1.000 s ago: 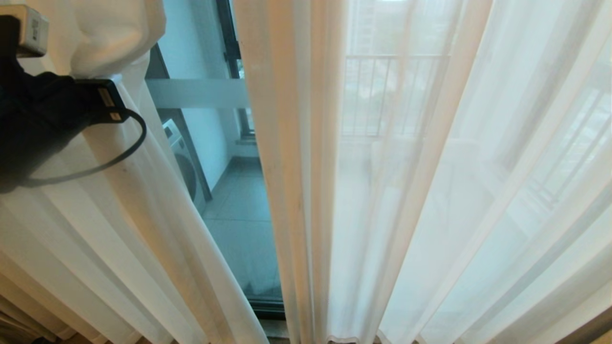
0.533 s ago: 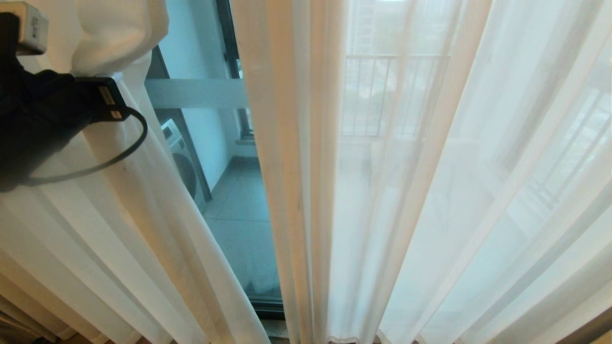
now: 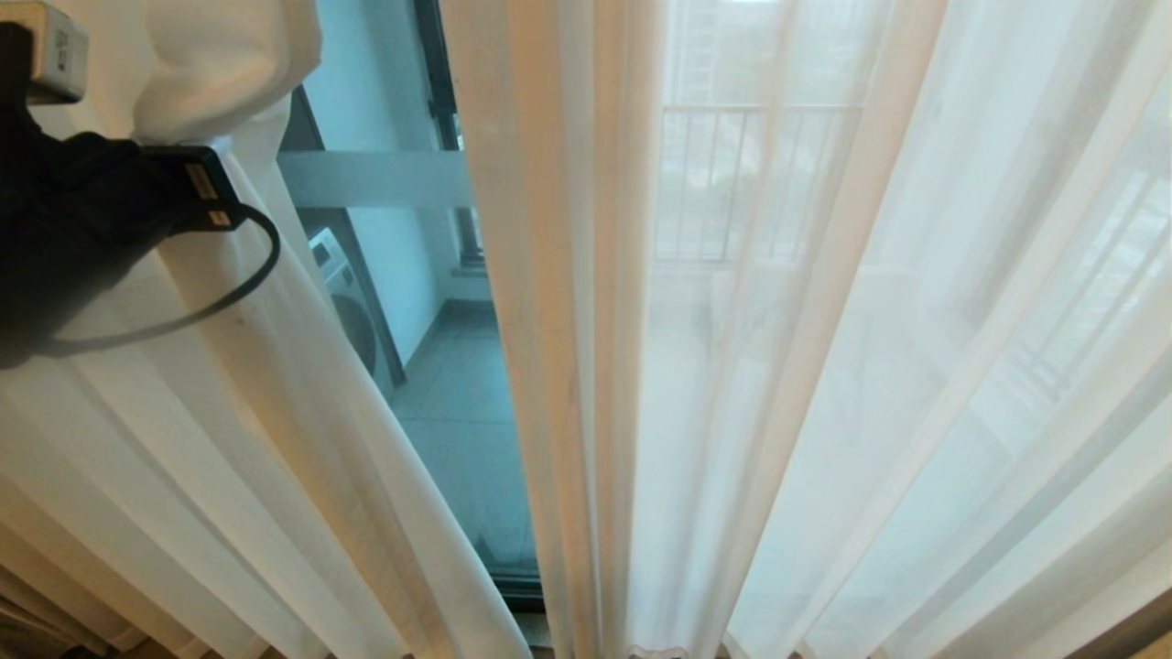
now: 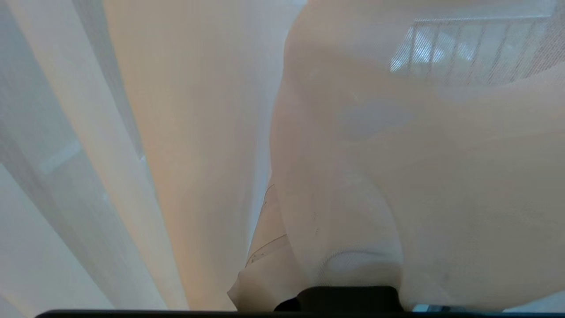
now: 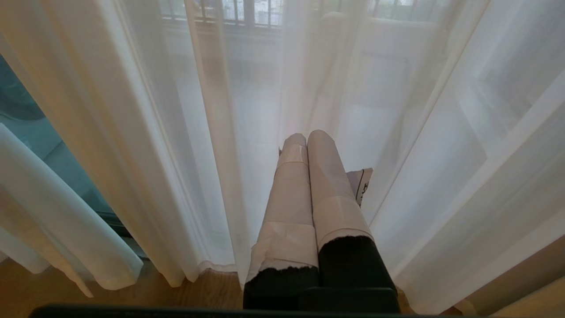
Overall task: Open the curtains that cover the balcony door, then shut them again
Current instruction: Pull the inner curtains open on both sides
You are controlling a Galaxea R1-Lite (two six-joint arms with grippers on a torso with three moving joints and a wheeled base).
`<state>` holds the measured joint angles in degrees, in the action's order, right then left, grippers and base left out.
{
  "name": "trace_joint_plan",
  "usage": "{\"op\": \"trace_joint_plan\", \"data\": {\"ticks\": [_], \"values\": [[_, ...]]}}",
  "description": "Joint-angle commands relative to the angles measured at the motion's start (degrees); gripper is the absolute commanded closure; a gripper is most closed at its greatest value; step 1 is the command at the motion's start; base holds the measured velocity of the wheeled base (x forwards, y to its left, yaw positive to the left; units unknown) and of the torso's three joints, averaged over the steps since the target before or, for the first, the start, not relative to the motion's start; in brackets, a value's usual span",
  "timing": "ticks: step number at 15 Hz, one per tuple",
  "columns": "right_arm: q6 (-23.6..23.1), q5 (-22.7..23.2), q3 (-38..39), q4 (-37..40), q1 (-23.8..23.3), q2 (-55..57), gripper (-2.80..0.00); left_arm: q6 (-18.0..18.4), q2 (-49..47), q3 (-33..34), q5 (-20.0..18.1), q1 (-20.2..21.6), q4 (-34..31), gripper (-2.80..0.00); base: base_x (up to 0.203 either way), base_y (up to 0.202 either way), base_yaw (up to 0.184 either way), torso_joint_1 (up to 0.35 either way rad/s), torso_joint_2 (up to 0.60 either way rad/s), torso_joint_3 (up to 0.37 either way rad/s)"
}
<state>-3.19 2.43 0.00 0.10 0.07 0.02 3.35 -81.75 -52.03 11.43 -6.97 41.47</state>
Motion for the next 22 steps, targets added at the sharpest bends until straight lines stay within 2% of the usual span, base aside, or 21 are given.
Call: {"op": "trace_joint_plan", "data": {"ticks": [1, 7, 17, 22], "values": [[-0.09, 0.04, 0.00, -0.01, 0.01, -0.02, 0.00, -0.01, 0.19, 0.00, 0.08, 0.03, 0.36, 0.00, 0.000, 0.000, 0.000, 0.000, 0.00, 0.000], [-0.06, 0.04, 0.00, -0.01, 0.01, -0.02, 0.00, -0.01, -0.08, -0.19, 2.35, 0.12, 0.98, 0.00, 0.000, 0.000, 0.000, 0.000, 0.00, 0.000], [-0.06, 0.04, 0.00, -0.01, 0.01, -0.02, 0.00, -0.01, -0.69, -1.23, 2.45, 0.02, 0.98, 0.00, 0.000, 0.000, 0.000, 0.000, 0.00, 0.000], [-0.06, 0.04, 0.00, -0.01, 0.01, -0.02, 0.00, -0.01, -0.78, -1.32, 2.45, -0.06, 0.98, 0.00, 0.000, 0.159, 0.003, 0.002, 0.00, 0.002]]}}
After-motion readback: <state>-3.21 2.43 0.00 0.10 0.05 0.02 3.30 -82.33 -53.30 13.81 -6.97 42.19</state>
